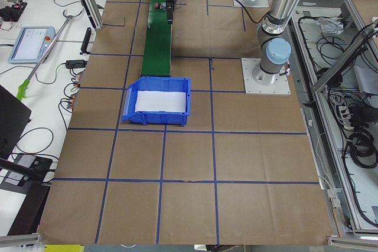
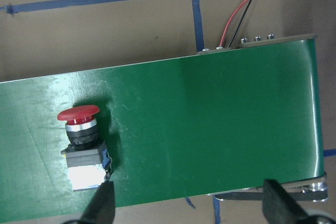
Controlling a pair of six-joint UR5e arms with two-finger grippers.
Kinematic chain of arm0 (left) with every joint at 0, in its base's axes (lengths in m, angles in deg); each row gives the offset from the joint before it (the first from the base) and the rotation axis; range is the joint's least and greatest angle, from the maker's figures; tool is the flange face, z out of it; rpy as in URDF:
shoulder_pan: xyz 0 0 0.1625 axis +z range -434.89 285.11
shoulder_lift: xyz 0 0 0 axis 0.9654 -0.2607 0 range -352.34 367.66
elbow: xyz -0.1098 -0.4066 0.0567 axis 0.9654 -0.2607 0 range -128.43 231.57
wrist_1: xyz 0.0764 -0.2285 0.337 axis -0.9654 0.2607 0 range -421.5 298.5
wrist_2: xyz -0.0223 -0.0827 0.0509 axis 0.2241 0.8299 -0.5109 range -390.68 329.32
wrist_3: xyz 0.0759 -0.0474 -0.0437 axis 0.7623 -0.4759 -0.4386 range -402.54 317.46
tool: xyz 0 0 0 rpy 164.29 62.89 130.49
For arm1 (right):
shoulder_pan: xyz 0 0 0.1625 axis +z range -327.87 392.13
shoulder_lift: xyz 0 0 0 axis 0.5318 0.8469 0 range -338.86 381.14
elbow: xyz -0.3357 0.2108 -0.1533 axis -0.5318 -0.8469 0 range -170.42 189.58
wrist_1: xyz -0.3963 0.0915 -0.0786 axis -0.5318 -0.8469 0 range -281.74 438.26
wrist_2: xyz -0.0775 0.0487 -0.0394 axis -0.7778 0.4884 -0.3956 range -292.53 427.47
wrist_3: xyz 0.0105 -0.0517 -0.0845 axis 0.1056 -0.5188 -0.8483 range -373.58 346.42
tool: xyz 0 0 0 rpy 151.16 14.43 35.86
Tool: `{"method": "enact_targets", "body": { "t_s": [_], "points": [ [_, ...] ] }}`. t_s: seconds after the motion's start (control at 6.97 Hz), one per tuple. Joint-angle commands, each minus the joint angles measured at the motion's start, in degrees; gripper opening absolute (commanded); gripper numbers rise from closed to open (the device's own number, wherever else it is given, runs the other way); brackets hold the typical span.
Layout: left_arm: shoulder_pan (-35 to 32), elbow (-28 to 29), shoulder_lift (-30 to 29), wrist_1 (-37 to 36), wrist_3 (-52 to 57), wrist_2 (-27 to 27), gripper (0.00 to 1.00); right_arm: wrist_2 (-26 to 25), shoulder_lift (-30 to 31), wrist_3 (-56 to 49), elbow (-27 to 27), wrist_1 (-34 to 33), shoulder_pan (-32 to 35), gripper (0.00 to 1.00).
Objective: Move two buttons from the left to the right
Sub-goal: 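Lower the right gripper and grasp the red button on the belt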
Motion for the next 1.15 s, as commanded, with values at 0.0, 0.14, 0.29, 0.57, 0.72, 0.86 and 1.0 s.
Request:
{"method": "enact_targets", "body": {
  "t_s": [0.0,0.14,0.29,0.57,0.72,0.86,1.0],
  "points": [
    [0.0,0.0,0.0,0.0,0.0,0.0,1.0,1.4,0.1,-0.6,1.2,-0.6,0.1,0.99],
    [0.0,0.0,0.0,0.0,0.0,0.0,1.0,1.8,0.1,-3.8,2.2,-0.6,0.1,0.99],
    [0.0,0.0,0.0,0.0,0.0,0.0,1.0,2.6,0.1,-4.6,3.0,-0.7,0.1,0.99],
    [0.0,0.0,0.0,0.0,0.0,0.0,1.0,3.1,-1.0,-4.6,3.8,-2.9,0.1,0.99],
    [0.0,0.0,0.0,0.0,0.0,0.0,1.0,3.0,-2.2,-4.7,3.7,-4.2,-0.1,0.99],
    [0.0,0.0,0.0,0.0,0.0,0.0,1.0,3.0,-4.3,-6.0,3.5,-7.2,-0.1,0.99],
    [0.0,0.0,0.0,0.0,0.0,0.0,1.0,3.0,-5.7,-6.2,3.4,-9.6,-0.1,0.99]
  ]
}}
